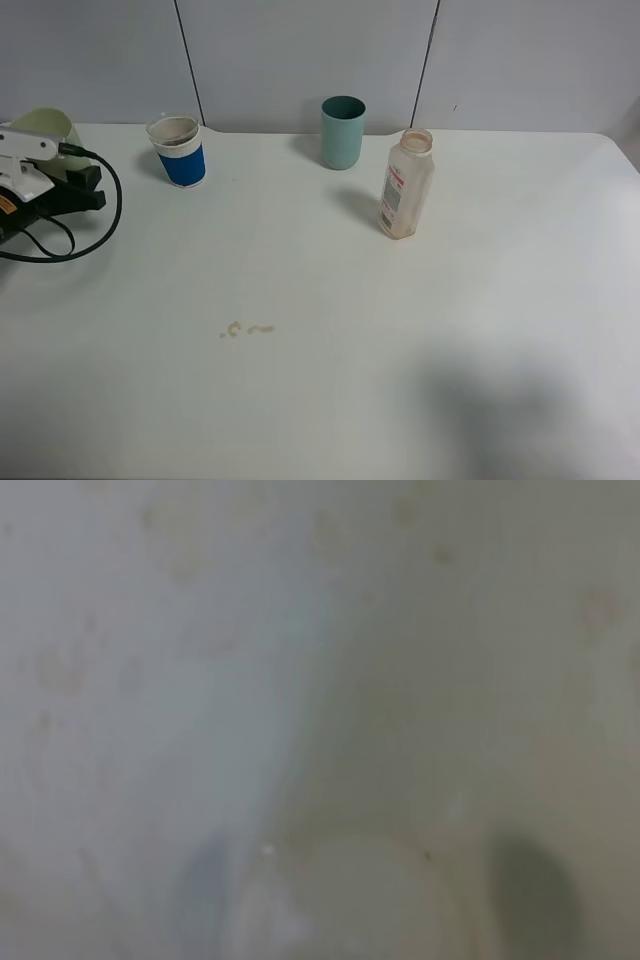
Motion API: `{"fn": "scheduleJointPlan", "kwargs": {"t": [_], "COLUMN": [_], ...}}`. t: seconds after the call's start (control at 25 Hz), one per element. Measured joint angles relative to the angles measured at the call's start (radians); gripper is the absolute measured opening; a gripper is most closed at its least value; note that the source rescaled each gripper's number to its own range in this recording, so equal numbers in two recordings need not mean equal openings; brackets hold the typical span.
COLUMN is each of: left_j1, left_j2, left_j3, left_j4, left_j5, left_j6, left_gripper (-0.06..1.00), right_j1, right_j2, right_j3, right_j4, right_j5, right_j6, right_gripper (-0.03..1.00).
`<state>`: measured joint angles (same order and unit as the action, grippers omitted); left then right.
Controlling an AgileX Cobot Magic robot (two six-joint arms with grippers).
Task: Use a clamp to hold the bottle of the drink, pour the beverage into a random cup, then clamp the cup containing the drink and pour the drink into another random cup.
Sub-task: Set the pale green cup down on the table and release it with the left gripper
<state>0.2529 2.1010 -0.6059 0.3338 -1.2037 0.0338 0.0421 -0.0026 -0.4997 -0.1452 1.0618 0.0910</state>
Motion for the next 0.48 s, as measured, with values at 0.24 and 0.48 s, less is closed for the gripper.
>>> {"fn": "scheduleJointPlan", "kwargs": {"t": [0.24, 0.48], "left_j1": [0.000, 0.000], "left_j2": [0.050, 0.073], "left_j3": [-0.027, -0.033], "left_j4": [0.020, 0.026], "left_j5": [0.000, 0.000], "left_j6": [-0.015, -0.015], "left_gripper": [0.00, 0.00], "right_j1": [0.000, 0.000], "right_j2": [0.000, 0.000], "right_j3": [0.000, 0.000], "right_j4": [0.000, 0.000], "right_j5": [0.000, 0.000], "right_j6": [0.000, 0.000], "right_gripper": [1.00, 1.00]}}
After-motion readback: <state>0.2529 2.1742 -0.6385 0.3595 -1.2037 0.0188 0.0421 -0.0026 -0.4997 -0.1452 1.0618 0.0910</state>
